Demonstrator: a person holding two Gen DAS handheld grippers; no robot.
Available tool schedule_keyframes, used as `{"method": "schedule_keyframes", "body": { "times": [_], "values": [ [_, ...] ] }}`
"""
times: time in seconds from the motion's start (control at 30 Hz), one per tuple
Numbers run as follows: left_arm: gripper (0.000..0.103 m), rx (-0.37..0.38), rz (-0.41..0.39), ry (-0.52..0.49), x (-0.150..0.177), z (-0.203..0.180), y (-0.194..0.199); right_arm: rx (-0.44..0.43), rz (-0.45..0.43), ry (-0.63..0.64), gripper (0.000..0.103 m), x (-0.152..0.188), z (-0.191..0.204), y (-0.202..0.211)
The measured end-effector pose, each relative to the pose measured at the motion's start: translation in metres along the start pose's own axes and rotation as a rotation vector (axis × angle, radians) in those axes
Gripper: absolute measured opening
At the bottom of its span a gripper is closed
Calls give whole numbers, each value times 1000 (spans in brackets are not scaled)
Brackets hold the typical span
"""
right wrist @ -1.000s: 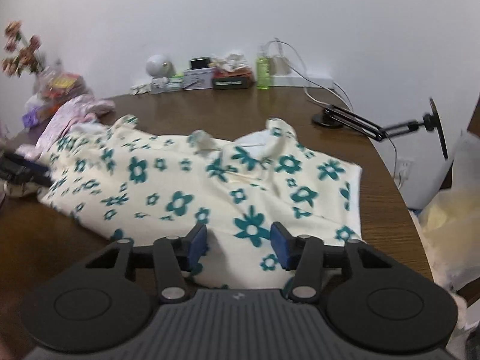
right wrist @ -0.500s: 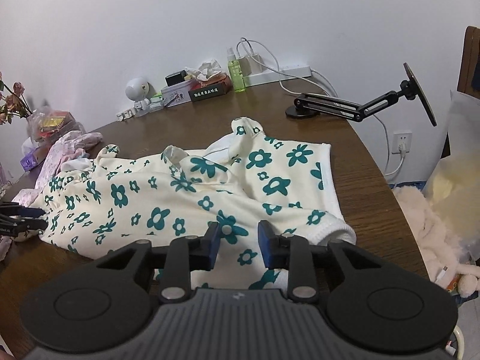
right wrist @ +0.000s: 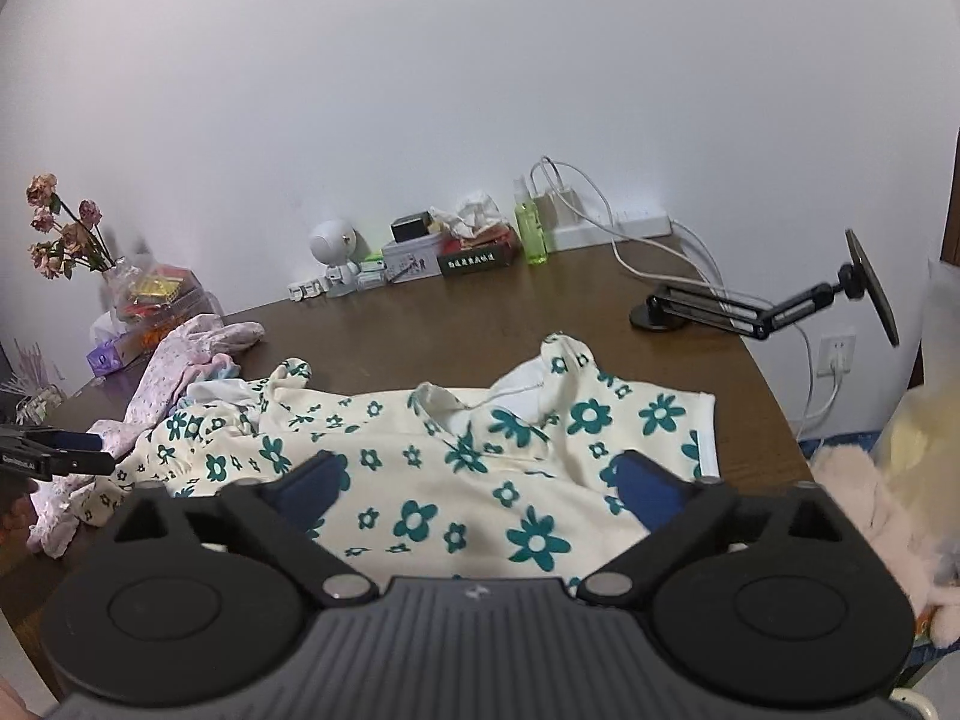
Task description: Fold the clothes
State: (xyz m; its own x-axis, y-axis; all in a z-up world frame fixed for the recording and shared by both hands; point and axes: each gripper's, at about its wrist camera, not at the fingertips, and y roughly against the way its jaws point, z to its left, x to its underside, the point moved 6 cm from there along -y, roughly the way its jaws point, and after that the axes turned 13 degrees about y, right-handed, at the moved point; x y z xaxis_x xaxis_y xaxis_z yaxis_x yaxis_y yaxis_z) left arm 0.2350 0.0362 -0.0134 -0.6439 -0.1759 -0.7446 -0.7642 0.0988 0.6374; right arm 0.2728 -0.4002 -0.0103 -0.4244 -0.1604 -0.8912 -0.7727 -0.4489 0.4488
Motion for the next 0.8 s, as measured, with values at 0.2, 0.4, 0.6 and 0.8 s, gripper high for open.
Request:
{"method": "schedule_keyframes", "body": {
  "times": [0.2,0.4,0.6,0.8],
  "values": [
    [100,-85,-61,-45,6,3,19,17,13,11,102,1,13,3],
    [98,-49,-39,-110,0,-19,10,3,9,78,98,-7,30,-3],
    [84,151,14,-294,-5,-104,-42,-94,88,235,40,-31,90,-66],
    [39,169,95,-426,13,-150,-106,-95,199,269,22,-20,109,-120]
  ]
}}
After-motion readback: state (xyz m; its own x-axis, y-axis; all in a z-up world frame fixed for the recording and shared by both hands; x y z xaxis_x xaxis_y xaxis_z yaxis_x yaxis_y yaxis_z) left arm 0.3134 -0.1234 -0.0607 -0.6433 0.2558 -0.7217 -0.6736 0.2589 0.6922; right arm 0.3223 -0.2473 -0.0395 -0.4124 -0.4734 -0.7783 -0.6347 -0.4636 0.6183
